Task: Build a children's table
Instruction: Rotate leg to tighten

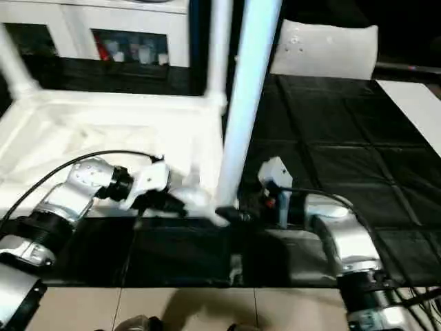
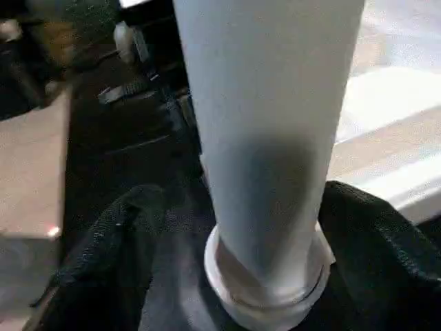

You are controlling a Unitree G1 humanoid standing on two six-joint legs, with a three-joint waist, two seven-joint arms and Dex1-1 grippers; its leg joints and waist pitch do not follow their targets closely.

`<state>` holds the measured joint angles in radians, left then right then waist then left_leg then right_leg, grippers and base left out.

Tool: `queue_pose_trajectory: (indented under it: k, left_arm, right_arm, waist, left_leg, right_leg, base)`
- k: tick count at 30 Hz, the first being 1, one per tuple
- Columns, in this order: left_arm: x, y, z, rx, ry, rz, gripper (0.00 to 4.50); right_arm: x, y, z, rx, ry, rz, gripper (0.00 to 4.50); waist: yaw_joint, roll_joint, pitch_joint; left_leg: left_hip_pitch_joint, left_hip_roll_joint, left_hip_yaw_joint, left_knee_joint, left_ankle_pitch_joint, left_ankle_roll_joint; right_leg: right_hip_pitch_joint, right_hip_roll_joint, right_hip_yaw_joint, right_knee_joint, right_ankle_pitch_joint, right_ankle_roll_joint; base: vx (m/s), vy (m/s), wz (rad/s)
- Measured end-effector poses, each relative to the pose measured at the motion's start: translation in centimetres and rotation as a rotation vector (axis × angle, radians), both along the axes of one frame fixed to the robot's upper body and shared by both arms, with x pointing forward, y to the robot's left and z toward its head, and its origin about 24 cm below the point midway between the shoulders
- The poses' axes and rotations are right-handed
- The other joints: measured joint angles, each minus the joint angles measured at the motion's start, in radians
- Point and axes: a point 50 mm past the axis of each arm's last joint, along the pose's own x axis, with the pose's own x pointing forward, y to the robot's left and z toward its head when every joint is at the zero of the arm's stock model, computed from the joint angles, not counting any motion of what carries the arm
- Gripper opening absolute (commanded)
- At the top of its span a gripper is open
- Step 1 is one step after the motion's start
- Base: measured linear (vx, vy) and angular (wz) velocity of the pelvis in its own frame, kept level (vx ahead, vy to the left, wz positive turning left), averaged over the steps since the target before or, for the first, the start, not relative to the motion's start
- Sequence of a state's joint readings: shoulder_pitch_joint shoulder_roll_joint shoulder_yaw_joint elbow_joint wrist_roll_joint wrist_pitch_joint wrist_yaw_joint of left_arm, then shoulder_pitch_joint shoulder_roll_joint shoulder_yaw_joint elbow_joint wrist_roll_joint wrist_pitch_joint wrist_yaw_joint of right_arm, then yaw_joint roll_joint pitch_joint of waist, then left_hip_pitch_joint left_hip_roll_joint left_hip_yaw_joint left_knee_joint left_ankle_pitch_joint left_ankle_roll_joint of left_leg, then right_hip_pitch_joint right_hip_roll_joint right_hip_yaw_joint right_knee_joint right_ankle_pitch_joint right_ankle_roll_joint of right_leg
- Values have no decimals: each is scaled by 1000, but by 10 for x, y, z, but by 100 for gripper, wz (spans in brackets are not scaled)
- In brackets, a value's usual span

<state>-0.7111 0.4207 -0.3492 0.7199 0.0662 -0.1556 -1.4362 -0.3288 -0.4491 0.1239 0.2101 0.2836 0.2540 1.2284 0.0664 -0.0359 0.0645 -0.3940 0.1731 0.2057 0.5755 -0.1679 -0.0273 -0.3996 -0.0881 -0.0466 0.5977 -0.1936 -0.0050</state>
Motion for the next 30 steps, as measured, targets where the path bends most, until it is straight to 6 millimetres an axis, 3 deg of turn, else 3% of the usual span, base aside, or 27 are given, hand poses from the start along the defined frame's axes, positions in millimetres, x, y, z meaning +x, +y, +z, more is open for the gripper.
queue_pose_trajectory:
  k: [9, 20, 26, 30]
  left_arm:
    - [-7, 0, 1, 30, 33, -147, 0]
    - [-8, -2, 2, 35, 27, -183, 0]
    - [-8, -4, 1, 24, 37, -185, 0]
    - [-3, -1, 1, 4, 45, -82, 0]
  right_arm:
    - [-5, 8, -3, -21, 16, 139, 284]
    - [-7, 12, -3, -26, 5, 188, 204]
    - [-7, 13, -3, -21, 15, 182, 196]
    - [-5, 19, -7, 25, 42, 55, 196]
  waist:
    - [25, -2, 1]
    - [27, -4, 2]
    - [27, -4, 2]
    - [21, -5, 3]
  left_leg:
    - [0, 0, 1, 0, 0, 0]
    - [0, 0, 2, 1, 0, 0]
    - [0, 0, 3, 2, 0, 0]
    - [3, 0, 3, 2, 0, 0]
  right_leg:
    - [0, -1, 0, 1, 0, 0]
    - [0, -1, 0, 1, 0, 0]
    - [0, -2, 0, 2, 0, 0]
    - [0, -2, 1, 5, 0, 0]
  base:
    - [0, 0, 0]
    - [0, 0, 0]
    - [0, 0, 0]
    - [0, 0, 0]
